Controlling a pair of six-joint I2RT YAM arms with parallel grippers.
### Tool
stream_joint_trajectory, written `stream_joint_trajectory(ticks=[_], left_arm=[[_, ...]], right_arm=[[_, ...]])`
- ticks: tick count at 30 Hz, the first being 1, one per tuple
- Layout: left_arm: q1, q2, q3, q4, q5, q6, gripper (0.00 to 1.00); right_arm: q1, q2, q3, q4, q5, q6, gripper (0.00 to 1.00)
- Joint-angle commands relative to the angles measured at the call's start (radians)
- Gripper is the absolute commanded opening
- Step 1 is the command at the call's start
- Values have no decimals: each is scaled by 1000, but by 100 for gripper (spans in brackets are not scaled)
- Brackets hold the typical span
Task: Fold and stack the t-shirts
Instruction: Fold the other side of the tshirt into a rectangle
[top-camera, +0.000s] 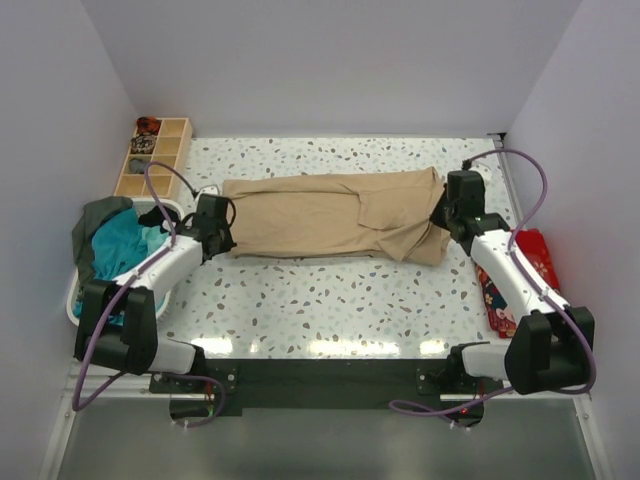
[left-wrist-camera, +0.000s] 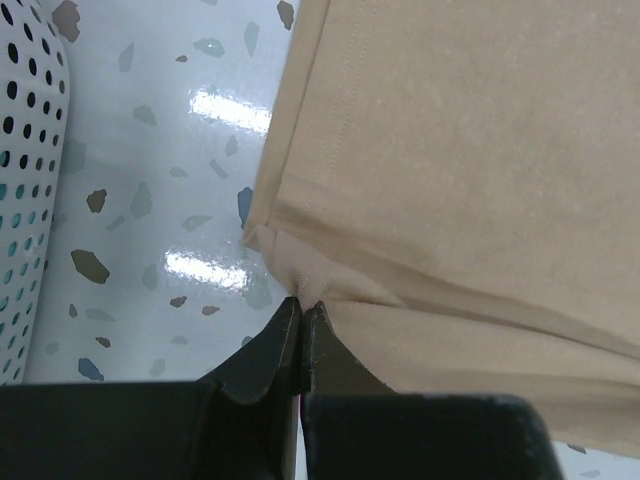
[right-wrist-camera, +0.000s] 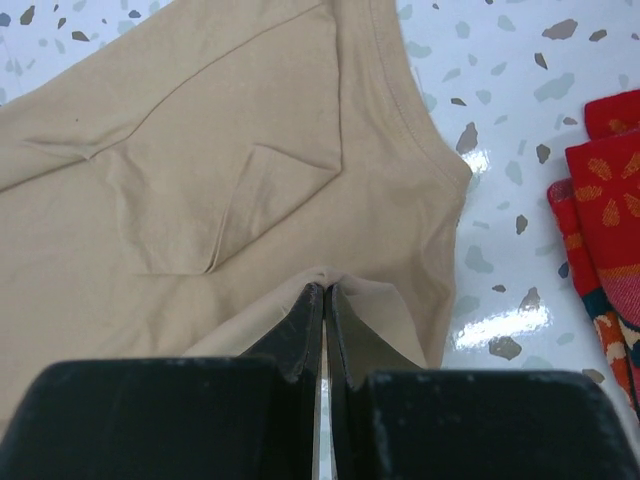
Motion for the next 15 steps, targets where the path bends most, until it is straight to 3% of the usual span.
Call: stream_joint_trajectory(ticks=[1,15], left_arm=[[14,-15,28,12,11,23,0],[36,90,77,50,6,28,0]], right_arm=[[-15,29,53,52,-5,-37,0],[-30,139,123,137,10,-54,0]])
